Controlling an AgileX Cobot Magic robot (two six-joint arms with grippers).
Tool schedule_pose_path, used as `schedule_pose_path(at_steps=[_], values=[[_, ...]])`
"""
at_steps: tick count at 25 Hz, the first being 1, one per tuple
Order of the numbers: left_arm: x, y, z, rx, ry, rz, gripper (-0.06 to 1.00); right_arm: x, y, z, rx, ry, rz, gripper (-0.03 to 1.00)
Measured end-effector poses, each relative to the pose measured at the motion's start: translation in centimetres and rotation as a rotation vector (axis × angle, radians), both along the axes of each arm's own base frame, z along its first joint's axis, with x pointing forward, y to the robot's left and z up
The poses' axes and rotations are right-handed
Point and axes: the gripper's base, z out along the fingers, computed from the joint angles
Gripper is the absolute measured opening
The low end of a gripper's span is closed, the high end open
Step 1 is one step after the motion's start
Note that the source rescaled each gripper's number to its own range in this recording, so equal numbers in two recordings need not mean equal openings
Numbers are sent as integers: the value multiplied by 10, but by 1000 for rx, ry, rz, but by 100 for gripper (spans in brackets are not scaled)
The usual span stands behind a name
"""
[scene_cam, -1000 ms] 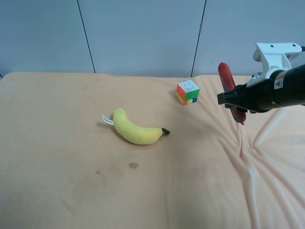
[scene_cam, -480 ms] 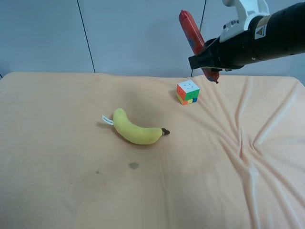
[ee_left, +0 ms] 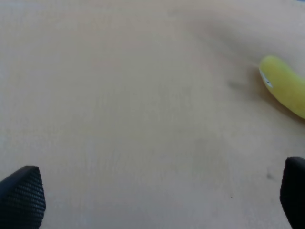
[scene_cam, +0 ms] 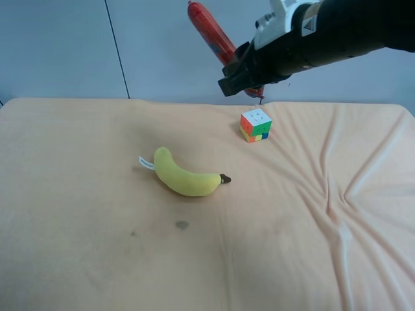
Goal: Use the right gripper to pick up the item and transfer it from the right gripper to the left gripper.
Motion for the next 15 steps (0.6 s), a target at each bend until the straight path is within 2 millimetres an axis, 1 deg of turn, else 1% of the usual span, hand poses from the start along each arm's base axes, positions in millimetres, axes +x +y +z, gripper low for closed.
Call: schedule_pose_path(at_steps=[3, 6, 9, 15], values=[[0, 0, 0, 0, 0, 0, 100, 7, 20, -1, -23, -17, 55, 1], [0, 0, 0, 0, 0, 0, 100, 13, 32, -3, -34, -23, 81, 1], [0, 0, 0, 0, 0, 0, 100, 16, 35, -6, -40, -22, 84, 1], [0, 0, 0, 0, 0, 0, 100, 16, 36, -4, -26, -44, 87, 1]])
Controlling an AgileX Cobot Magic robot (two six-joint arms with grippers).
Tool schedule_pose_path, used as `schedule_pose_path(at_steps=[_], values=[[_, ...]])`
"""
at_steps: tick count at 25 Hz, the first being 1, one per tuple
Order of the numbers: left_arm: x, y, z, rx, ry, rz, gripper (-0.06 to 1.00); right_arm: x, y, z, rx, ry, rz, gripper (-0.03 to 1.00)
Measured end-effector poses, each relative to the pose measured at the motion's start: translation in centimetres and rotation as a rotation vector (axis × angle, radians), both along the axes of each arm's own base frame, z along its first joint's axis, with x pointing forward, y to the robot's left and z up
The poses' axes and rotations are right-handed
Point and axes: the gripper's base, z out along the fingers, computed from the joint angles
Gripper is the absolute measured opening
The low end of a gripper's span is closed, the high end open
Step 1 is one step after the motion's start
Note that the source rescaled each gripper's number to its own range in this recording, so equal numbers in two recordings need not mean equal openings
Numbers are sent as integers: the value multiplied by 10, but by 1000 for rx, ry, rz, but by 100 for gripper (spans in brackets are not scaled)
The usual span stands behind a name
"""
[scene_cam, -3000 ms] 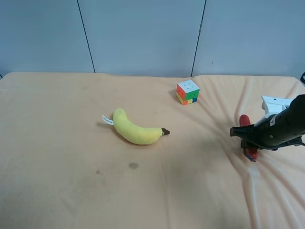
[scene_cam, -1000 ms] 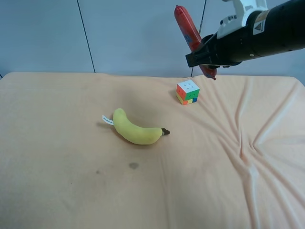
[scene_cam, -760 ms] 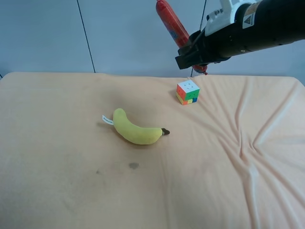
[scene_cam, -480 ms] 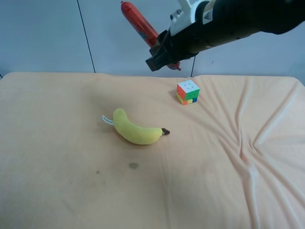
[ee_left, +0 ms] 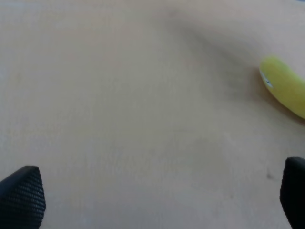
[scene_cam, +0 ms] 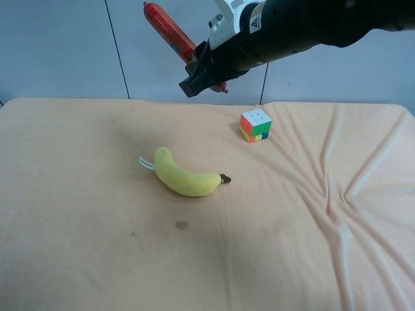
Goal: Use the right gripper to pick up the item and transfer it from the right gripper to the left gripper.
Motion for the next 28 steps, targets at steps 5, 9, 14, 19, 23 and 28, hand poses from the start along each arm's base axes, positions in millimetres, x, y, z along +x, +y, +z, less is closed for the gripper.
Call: schedule_pose_path(at_steps=[5, 9, 14, 19, 23, 28], values=[[0, 0, 0, 0, 0, 0, 100, 0, 0, 0, 1, -1, 0, 1], [0, 0, 0, 0, 0, 0, 100, 0, 0, 0, 1, -1, 0, 1], [0, 0, 0, 0, 0, 0, 100, 0, 0, 0, 1, -1, 0, 1], [0, 0, 0, 0, 0, 0, 100, 0, 0, 0, 1, -1, 0, 1], [0, 0, 0, 0, 0, 0, 100, 0, 0, 0, 1, -1, 0, 1], [0, 0, 0, 0, 0, 0, 100, 0, 0, 0, 1, -1, 0, 1]])
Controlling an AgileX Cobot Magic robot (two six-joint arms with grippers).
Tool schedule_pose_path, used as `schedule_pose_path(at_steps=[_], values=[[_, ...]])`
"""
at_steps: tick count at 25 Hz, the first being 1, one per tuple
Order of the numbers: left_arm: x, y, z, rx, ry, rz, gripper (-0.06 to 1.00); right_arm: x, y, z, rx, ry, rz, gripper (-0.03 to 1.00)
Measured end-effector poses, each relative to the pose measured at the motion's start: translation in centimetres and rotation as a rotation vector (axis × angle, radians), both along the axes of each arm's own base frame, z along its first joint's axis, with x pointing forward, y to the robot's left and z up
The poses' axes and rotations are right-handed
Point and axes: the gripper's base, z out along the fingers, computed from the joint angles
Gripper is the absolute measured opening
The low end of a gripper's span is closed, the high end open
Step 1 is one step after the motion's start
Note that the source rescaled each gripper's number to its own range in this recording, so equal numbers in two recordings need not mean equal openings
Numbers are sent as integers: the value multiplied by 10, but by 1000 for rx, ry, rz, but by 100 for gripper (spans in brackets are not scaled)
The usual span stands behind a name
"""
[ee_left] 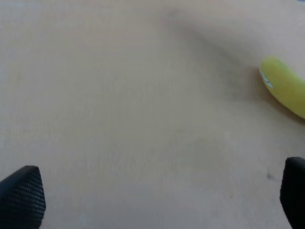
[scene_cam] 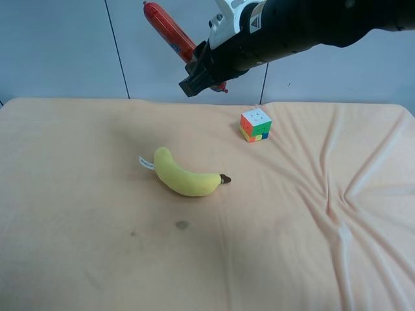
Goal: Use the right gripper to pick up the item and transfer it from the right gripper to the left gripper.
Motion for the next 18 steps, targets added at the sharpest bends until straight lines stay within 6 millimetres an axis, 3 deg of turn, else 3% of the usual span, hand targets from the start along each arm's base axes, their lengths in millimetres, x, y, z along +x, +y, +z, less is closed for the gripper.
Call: schedule_pose_path(at_steps=[13, 18], values=[[1, -2, 4, -26, -17, -17, 100, 0, 0, 0, -1, 0, 0, 0], [31, -14, 26, -133, -107, -85, 100, 0, 0, 0, -1, 0, 0, 0]])
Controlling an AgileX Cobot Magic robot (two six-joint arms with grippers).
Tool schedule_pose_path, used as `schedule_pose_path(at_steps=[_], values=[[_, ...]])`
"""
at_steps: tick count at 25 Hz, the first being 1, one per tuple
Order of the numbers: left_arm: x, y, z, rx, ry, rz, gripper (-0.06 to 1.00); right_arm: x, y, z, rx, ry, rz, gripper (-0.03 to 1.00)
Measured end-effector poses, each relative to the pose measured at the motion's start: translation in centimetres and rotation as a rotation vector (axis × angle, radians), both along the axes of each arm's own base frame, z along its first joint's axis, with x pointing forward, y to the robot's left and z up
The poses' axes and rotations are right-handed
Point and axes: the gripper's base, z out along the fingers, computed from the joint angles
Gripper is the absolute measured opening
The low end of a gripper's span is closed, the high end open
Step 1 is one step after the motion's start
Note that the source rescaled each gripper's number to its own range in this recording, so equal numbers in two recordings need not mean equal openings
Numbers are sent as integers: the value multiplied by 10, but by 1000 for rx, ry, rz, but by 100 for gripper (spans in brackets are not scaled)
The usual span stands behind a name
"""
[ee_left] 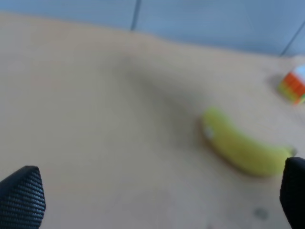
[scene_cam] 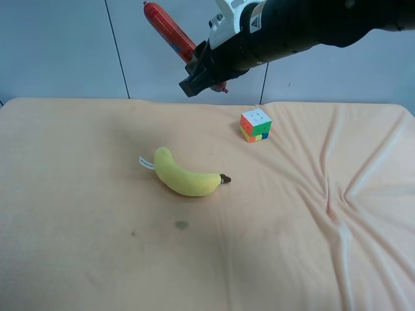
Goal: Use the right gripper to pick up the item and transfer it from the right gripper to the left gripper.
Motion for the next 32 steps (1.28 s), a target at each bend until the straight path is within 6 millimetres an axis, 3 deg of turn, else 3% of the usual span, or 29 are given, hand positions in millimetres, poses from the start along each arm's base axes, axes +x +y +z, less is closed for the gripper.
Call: schedule_pose_path(at_steps=[5, 11, 14, 19, 32], values=[[50, -9, 0, -7, 103, -67, 100, 0, 0, 0, 0, 0, 0, 0], [95, -13, 1, -26, 54, -71, 100, 0, 0, 0, 0, 0, 0, 0], [106, -16, 6, -32, -24, -69, 100, 0, 0, 0, 0, 0, 0, 0], [122, -39, 21, -46, -103, -178, 100, 0, 0, 0, 0, 0, 0, 0], [176, -94, 35, -116, -85, -288, 100, 0, 0, 0, 0, 0, 0, 0]])
